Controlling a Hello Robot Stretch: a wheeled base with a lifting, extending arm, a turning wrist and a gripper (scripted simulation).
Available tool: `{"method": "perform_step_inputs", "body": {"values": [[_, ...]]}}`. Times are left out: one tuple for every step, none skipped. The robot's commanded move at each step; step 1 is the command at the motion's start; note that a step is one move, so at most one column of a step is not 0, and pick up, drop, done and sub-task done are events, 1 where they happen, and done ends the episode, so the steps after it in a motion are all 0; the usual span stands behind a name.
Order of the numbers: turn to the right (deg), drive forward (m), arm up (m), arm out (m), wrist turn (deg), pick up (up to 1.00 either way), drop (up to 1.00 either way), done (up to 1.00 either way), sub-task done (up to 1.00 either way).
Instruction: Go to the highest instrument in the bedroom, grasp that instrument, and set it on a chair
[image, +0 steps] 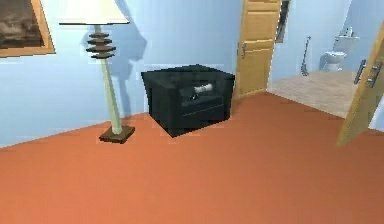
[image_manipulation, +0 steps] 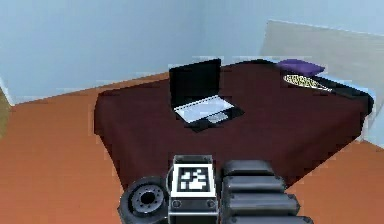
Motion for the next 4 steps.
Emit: {"method": "perform_step_inputs", "body": {"values": [[0.0, 0.55, 0.0, 0.0, 0.0, 0.0, 0.0, 0.0, 0.0], [33.0, 0.0, 0.0, 0.0, 0.0, 0.0, 0.0, 0.0, 0.0], [0.0, 1.0, 0.0, 0.0, 0.0, 0.0, 0.0, 0.0, 0.0], [0.0, 1.0, 0.0, 0.0, 0.0, 0.0, 0.0, 0.0, 0.0]]}}
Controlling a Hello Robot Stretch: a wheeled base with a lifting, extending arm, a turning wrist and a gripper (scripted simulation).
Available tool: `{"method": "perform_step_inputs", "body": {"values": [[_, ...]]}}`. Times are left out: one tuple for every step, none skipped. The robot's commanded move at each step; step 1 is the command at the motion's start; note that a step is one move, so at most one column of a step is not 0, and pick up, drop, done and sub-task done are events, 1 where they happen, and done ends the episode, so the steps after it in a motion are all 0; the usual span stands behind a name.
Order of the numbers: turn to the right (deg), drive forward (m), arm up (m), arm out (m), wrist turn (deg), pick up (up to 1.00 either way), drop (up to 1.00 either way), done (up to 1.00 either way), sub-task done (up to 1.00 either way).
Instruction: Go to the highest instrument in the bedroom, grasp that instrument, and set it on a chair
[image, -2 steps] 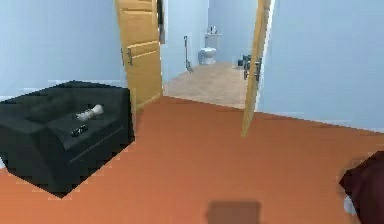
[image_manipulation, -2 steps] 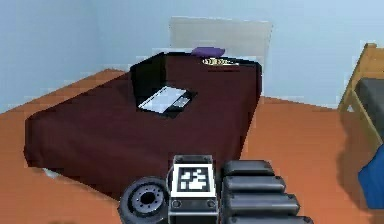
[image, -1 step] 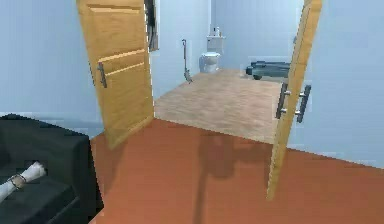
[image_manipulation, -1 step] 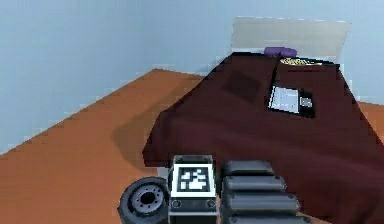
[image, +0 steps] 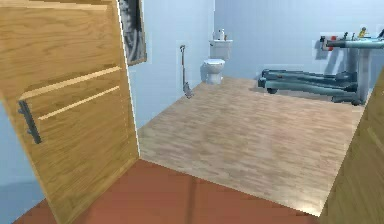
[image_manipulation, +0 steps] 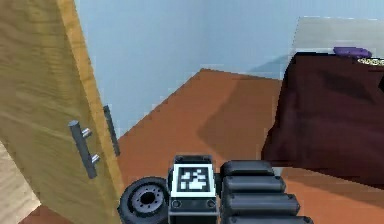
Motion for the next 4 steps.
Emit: {"method": "perform_step_inputs", "body": {"values": [[6.0, 0.0, 0.0, 0.0, 0.0, 0.0, 0.0, 0.0, 0.0], [0.0, 0.25, 0.0, 0.0, 0.0, 0.0, 0.0, 0.0, 0.0], [18.0, 0.0, 0.0, 0.0, 0.0, 0.0, 0.0, 0.0, 0.0], [0.0, 1.0, 0.0, 0.0, 0.0, 0.0, 0.0, 0.0, 0.0]]}}
